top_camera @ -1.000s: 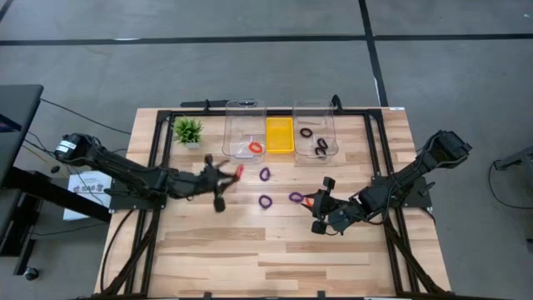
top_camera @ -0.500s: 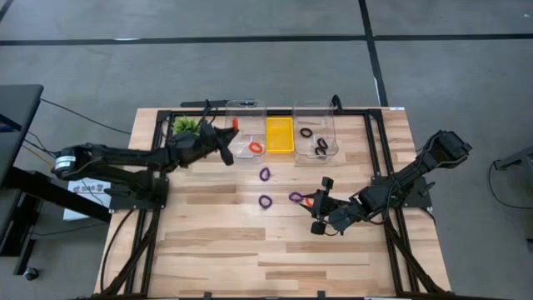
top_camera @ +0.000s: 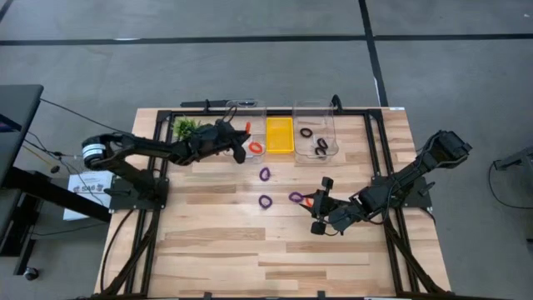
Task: Sort spring keychains
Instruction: Put the left orange spring keychain into the left transparent bin, then put the orange spring keychain into the left transparent bin
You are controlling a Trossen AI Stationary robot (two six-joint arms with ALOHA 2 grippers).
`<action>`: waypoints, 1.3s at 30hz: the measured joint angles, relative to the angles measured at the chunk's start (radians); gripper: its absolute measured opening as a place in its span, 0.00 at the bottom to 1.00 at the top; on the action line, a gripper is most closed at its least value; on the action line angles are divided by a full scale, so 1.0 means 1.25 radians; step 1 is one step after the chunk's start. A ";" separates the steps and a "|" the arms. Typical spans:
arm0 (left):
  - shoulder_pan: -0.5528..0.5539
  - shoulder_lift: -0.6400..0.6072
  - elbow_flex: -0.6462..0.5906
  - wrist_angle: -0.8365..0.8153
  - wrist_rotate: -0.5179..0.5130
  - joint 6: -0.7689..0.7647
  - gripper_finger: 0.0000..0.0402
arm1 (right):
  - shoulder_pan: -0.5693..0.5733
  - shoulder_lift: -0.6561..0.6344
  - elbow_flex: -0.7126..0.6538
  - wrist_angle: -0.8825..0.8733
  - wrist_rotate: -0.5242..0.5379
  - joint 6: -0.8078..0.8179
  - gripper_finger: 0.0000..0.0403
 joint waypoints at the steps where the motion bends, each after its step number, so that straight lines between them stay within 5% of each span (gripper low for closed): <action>1: 0.000 0.006 0.003 0.000 0.000 0.000 0.20 | 0.001 0.000 0.000 -0.001 0.000 0.000 0.28; 17: 0.000 0.008 0.004 -0.045 -0.005 0.006 0.47 | 0.000 0.000 0.000 -0.122 -0.004 0.106 0.28; 30: -0.016 0.005 0.004 -0.075 0.008 0.010 0.45 | 0.000 0.000 0.000 -0.262 -0.082 0.253 0.28; 39: -0.218 -0.047 0.003 -0.058 0.002 0.083 0.41 | 0.000 0.001 0.000 -0.274 -0.086 0.274 0.28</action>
